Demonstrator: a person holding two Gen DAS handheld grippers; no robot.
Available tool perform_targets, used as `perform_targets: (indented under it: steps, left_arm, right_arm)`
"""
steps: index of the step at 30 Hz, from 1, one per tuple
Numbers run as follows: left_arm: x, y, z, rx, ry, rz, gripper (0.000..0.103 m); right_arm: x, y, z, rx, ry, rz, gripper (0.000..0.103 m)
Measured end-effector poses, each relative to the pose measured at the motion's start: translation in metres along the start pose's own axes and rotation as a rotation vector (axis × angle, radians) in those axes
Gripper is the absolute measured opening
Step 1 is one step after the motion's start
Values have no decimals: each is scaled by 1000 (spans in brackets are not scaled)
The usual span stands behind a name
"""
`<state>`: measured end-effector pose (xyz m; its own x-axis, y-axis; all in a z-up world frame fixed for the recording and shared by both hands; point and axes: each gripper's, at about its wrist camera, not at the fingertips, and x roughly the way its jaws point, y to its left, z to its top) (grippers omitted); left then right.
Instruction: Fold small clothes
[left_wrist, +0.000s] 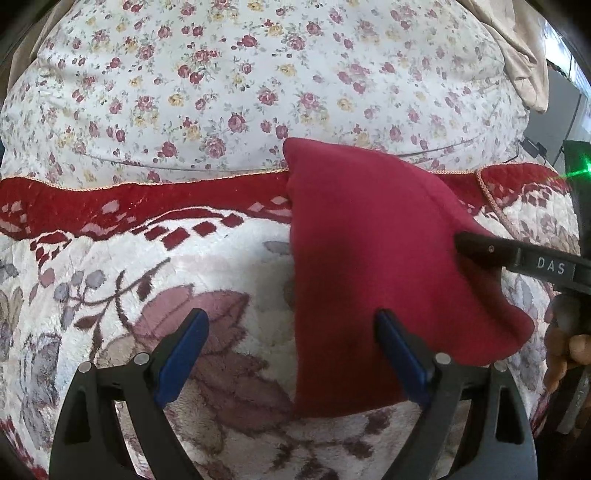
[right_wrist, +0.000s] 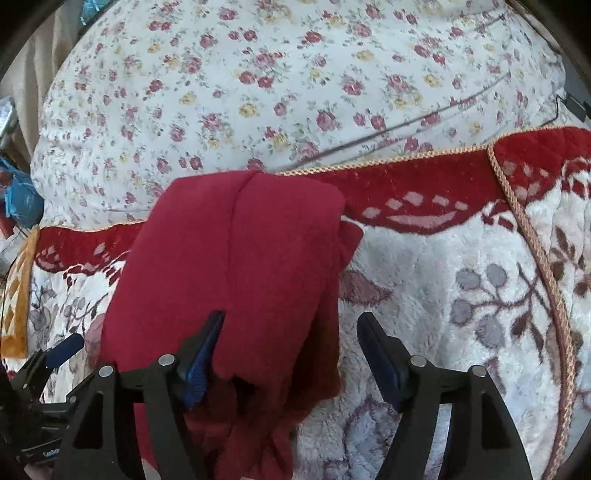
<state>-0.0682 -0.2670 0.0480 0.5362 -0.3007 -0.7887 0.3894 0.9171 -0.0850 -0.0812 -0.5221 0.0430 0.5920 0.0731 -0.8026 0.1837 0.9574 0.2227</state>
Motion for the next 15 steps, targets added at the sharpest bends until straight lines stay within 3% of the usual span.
perform_targets:
  steps: [5, 10, 15]
  left_arm:
    - [-2, 1, 6, 27, 17, -7, 91]
    - [8, 6, 27, -61, 32, -206, 91]
    - [44, -4, 44, -61, 107, -290, 93]
  right_arm:
    - [13, -25, -3, 109, 32, 146, 88]
    - [25, -43, -3, 170, 27, 265, 96]
    - [34, -38, 6, 132, 7, 308, 98]
